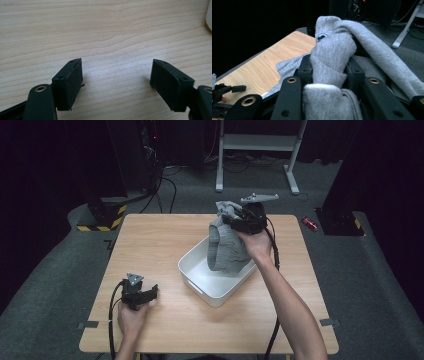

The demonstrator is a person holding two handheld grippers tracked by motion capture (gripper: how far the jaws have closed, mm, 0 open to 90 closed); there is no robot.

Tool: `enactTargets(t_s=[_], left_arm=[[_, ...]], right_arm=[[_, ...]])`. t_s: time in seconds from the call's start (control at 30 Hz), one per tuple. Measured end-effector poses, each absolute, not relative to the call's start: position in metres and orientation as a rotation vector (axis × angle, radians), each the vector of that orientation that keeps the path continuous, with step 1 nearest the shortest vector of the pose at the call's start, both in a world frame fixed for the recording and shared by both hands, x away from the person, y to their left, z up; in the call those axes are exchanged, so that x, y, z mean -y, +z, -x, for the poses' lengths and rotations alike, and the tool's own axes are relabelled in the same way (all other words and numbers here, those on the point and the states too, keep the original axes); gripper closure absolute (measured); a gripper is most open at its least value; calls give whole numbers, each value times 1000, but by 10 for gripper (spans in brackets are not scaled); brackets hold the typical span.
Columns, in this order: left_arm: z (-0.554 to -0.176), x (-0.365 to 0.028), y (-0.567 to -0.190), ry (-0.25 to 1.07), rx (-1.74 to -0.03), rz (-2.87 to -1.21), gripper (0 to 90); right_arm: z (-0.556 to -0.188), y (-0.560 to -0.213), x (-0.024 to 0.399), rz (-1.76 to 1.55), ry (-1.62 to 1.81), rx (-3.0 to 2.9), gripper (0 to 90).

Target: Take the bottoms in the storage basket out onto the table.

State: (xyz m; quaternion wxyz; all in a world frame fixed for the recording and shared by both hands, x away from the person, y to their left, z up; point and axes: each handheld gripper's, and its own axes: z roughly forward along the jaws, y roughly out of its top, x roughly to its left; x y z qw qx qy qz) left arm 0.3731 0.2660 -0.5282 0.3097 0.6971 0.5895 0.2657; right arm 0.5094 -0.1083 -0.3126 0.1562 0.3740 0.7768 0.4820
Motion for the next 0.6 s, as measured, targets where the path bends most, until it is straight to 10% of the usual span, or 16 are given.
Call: enactTargets(t_s=[0.6], left_arm=[[-373, -266, -528, 701, -1559, -1841, 260]], right_arm=[[-503, -293, 126, -1037, 1441, -2183, 649]])
